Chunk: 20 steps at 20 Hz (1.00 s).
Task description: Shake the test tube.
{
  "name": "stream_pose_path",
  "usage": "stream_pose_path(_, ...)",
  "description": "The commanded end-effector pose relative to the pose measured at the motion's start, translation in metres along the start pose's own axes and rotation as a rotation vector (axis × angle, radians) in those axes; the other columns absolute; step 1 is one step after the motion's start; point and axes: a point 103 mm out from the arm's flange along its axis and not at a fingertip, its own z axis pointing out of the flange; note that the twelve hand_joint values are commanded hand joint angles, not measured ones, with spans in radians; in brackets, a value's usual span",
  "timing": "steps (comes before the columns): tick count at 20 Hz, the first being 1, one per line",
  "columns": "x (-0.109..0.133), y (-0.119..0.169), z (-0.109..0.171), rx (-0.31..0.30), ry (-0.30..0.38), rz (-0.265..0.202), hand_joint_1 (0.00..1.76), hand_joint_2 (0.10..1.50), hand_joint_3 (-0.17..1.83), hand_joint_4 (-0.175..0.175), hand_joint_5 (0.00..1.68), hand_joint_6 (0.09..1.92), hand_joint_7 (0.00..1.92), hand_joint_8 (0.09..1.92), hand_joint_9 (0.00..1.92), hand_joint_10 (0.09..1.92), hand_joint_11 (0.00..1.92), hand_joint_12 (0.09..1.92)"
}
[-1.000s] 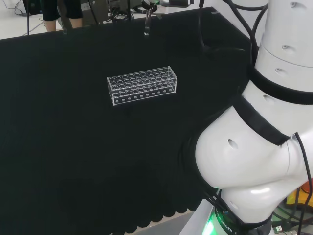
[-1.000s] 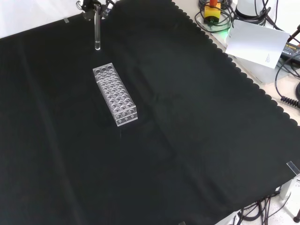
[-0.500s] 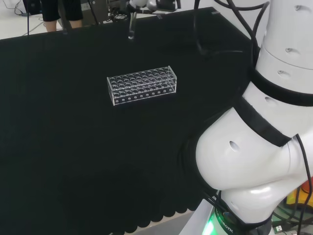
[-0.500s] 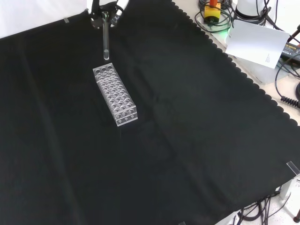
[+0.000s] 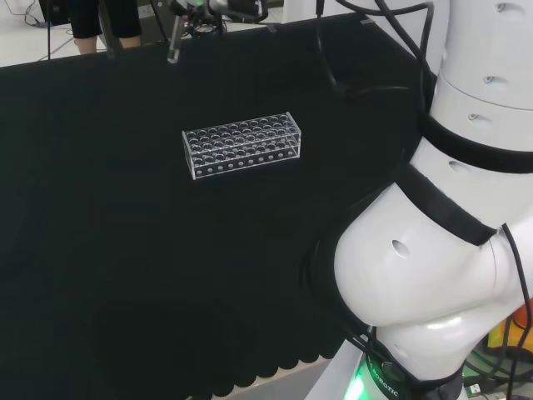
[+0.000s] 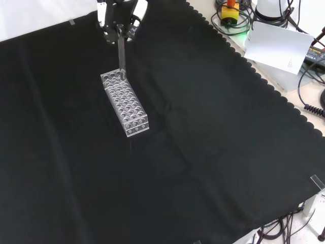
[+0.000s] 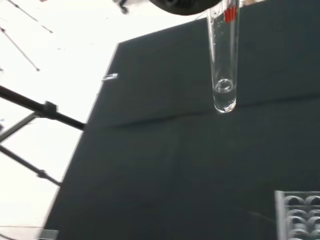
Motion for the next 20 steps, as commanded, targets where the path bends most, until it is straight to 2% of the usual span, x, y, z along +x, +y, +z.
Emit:
stream_pose_path(1,0.004,-0.001,0.002,0.003,-0.012,-0.004,1.40,1.08,0.00,-0.175,1.00,0.60,1.06,1.13,1.02,1.04,1.29,0.95)
stream_pose_path(6,-0.038,-0.012,0.002,0.011,-0.080,0.086,1.40,1.08,0.00,-0.175,1.00,0.60,1.06,1.13,1.02,1.04,1.29,0.95)
stream_pose_path(11,-0.098,-0.030,-0.005,0.021,-0.178,0.224,1.40,1.08,0.00,-0.175,1.00,0.60,1.06,1.13,1.02,1.04,1.29,0.95)
stream_pose_path(16,-0.160,-0.046,-0.027,0.013,-0.270,0.372,1.40,1.08,0.00,-0.175,1.00,0.60,1.06,1.13,1.02,1.04,1.29,0.95)
stream_pose_path(20,-0.195,-0.056,-0.050,-0.005,-0.337,0.452,1.40,1.08,0.00,-0.175,1.00,0.60,1.06,1.13,1.02,1.04,1.28,0.95)
